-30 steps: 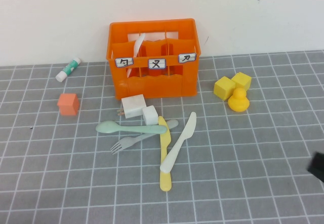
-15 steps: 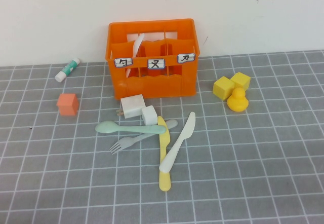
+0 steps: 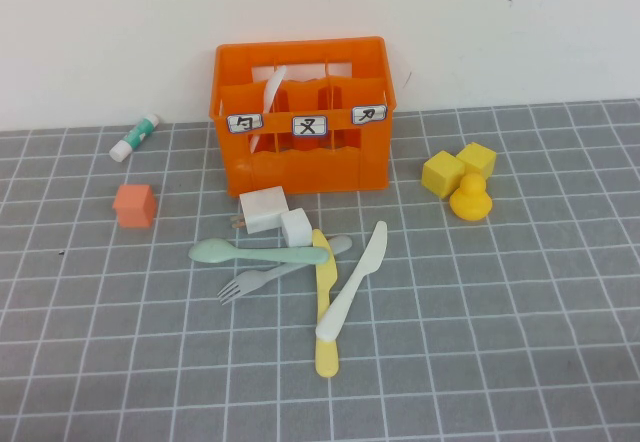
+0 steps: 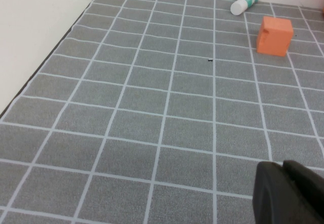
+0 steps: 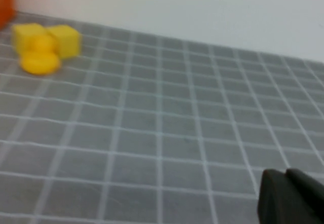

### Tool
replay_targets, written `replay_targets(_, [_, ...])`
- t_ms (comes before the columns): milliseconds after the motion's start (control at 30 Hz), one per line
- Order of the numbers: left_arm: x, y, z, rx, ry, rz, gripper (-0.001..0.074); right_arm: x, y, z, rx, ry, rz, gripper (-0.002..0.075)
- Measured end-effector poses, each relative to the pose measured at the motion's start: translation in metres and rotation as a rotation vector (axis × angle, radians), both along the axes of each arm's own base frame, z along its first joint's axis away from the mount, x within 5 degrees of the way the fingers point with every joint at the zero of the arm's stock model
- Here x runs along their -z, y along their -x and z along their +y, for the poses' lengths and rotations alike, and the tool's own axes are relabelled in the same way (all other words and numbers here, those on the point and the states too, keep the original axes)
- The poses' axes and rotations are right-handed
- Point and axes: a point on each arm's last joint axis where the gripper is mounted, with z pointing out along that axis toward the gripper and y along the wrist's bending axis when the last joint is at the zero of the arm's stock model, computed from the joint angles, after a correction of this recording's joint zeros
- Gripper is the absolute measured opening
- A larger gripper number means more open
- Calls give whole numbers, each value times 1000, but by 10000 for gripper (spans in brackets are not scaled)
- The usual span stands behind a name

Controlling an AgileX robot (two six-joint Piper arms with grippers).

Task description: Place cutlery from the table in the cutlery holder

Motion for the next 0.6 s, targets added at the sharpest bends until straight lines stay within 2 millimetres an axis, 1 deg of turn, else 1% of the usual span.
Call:
replay_targets(67, [0, 0, 0, 0, 0, 0, 0, 8, 3, -3, 46, 18, -2, -3])
replay_targets(267, [0, 0, 0, 0, 0, 0, 0, 13, 6, -5, 72, 45, 26, -3])
replay_targets(433, [0, 0, 0, 0, 0, 0, 0, 21, 9, -6, 81, 46, 116, -3])
replay_targets(600, [0, 0, 0, 0, 0, 0, 0, 20, 12, -5, 76, 66, 91, -3])
